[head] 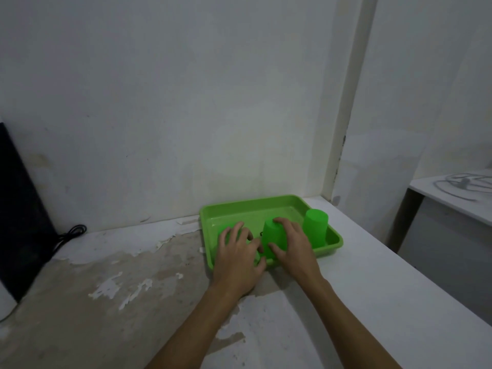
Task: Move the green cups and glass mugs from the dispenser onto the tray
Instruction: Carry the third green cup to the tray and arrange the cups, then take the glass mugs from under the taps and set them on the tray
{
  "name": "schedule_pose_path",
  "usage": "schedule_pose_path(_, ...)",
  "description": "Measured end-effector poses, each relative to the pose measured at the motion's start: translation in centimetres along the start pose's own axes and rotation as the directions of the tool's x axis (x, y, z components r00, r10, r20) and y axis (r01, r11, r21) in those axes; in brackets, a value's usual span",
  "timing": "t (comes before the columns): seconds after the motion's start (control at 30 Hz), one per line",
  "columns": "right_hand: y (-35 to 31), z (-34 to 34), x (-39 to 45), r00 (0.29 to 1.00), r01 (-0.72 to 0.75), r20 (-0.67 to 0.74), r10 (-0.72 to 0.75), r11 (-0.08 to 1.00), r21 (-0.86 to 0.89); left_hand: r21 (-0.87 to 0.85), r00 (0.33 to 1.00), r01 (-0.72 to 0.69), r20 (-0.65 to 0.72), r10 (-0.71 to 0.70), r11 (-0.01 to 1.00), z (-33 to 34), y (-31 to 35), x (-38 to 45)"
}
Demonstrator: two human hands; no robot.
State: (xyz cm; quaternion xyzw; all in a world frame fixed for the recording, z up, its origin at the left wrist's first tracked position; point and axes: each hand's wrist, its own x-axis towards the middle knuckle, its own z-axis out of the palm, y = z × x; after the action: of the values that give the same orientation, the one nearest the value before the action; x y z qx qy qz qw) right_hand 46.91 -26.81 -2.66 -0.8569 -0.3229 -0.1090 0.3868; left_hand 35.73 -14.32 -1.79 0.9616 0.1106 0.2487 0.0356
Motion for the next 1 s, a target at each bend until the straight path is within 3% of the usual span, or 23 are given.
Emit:
schedule_pose_path(0.4, -0.5, -1.1, 0.2, 1.000, 0.011, 0.001, -0.011, 0.999, -0.036, -0.091, 0.996, -0.039, 0.075, 0.046, 0.995, -0.9, -0.3, 0.2)
schedule_pose_path(0.57, -2.7, -2.3, -0.1, 0.983, 0.131, -0.131, -0.131, 0.991, -0.011, -0.324, 0.996, -0.082, -0.051, 0.069, 0.942, -2.5, -1.3, 0.5)
schedule_pose_path(0.67, -5.1, -2.7, -0.4, 0.969, 0.194, -0.165, -0.185, 0.980, 0.044, -0.381, 0.987, -0.132, -0.136, 0.086, 0.915, -4.4, -2.3, -0.2)
schedule_pose_path(1.0, -15.2, 3.7, -2.5, 0.971, 0.226, -0.006, -0.238, 0.914, 0.338, -0.533, 0.970, 0.103, -0.133, -0.203, 0.840, -11.2, -11.0, -9.2)
